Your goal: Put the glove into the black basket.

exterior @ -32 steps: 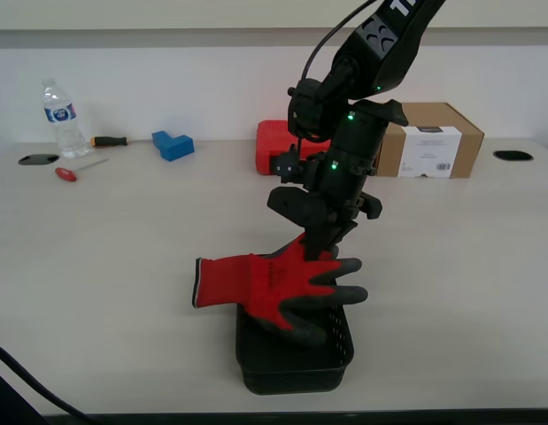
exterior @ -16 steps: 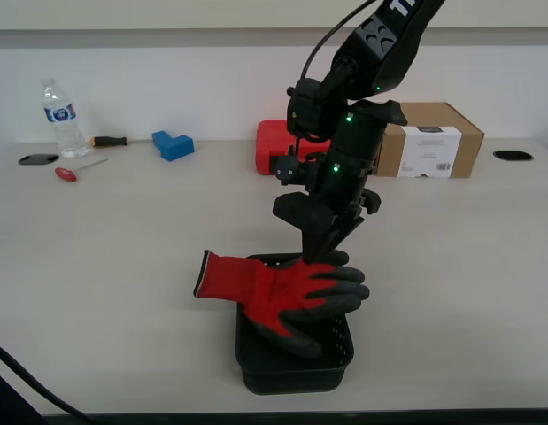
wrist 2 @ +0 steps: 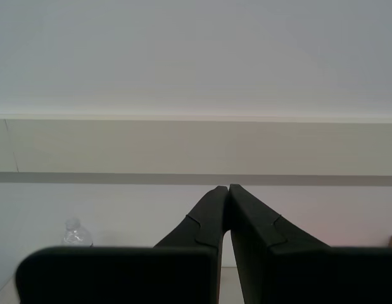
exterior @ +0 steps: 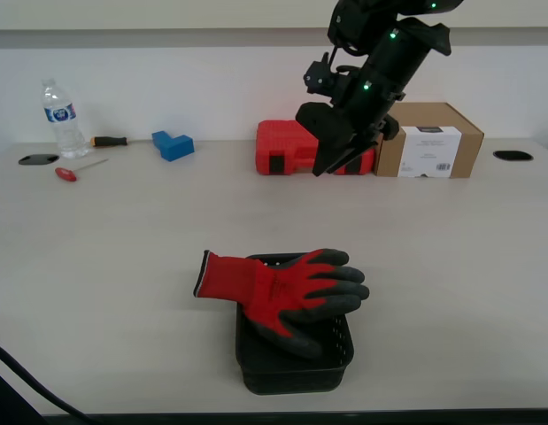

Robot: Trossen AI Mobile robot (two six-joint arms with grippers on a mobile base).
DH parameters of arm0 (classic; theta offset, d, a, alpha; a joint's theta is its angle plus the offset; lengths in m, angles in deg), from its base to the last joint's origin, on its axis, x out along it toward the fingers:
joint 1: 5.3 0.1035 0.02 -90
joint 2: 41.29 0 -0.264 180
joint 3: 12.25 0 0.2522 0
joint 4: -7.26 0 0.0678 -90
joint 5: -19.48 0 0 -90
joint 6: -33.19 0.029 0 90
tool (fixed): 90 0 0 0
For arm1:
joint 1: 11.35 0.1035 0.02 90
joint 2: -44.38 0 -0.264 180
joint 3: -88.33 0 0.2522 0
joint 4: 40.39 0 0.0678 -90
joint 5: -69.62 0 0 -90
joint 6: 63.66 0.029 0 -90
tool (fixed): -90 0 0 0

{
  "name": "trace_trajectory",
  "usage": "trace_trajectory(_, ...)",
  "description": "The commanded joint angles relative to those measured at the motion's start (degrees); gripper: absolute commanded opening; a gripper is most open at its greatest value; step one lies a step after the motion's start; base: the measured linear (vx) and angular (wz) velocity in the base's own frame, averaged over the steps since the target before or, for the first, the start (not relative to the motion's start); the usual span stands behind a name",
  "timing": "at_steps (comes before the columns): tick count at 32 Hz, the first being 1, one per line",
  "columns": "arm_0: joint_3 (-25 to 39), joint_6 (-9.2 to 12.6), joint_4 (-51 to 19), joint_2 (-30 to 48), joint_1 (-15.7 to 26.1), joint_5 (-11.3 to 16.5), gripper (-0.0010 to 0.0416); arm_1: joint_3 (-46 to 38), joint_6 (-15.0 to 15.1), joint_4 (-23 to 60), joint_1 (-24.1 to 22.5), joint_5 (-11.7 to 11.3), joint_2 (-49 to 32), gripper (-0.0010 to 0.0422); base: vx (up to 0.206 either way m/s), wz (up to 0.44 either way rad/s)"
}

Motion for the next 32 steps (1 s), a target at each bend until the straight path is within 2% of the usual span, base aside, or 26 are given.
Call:
trace_trajectory(1,0.0,-0.7,0.3,-3.0,-1.9,-0.1,0.0141,-0.1,0.0,-0.3,0.0,0.1,0.0,0.0000,0.000,0.000)
trace_trajectory(4,0.0,-0.8,1.2,-6.2,-4.1,-0.7,0.0142,0.0,0.0,-0.3,0.0,0.1,0.0,0.0000,0.000,0.000)
trace_trajectory(8,0.0,-0.8,1.3,-7.4,-5.0,-1.9,0.0142,0.0,0.0,-0.3,0.0,0.1,0.0,0.0000,0.000,0.000)
trace_trajectory(32,0.0,-0.7,1.4,-7.4,-5.0,-1.9,0.0142,0.0,0.0,-0.3,0.0,0.1,0.0,0.0000,0.000,0.000)
